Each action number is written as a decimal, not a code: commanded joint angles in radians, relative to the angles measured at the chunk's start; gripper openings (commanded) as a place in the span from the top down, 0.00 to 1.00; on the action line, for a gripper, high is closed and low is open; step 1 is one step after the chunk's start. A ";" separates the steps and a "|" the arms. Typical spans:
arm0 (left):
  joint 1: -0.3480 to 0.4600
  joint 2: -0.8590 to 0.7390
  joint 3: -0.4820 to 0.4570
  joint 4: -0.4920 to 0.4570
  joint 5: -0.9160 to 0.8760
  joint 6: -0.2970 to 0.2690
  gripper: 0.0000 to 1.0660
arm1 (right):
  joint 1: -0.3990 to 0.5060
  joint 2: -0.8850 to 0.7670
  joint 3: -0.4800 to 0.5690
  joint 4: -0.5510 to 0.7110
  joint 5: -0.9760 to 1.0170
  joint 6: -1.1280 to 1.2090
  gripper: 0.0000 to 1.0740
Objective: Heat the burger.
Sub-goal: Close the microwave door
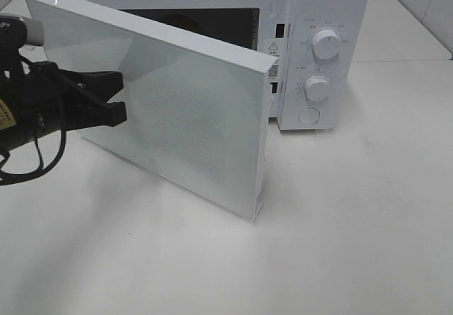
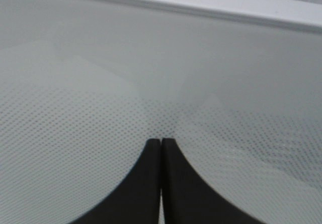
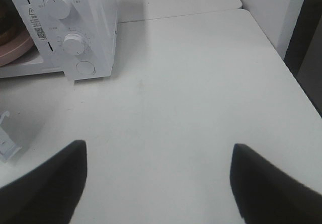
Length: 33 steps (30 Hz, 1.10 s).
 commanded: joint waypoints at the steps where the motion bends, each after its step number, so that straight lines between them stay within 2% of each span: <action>1: -0.039 0.045 -0.057 -0.029 0.000 0.015 1.00 | -0.006 -0.026 0.004 0.002 -0.003 0.007 0.29; 15: -0.107 0.155 -0.224 -0.070 0.076 0.014 1.00 | -0.006 -0.026 0.004 0.002 -0.003 0.007 0.29; 33: -0.155 0.316 -0.504 -0.118 0.177 0.011 1.00 | -0.006 -0.026 0.004 0.002 -0.003 0.007 0.29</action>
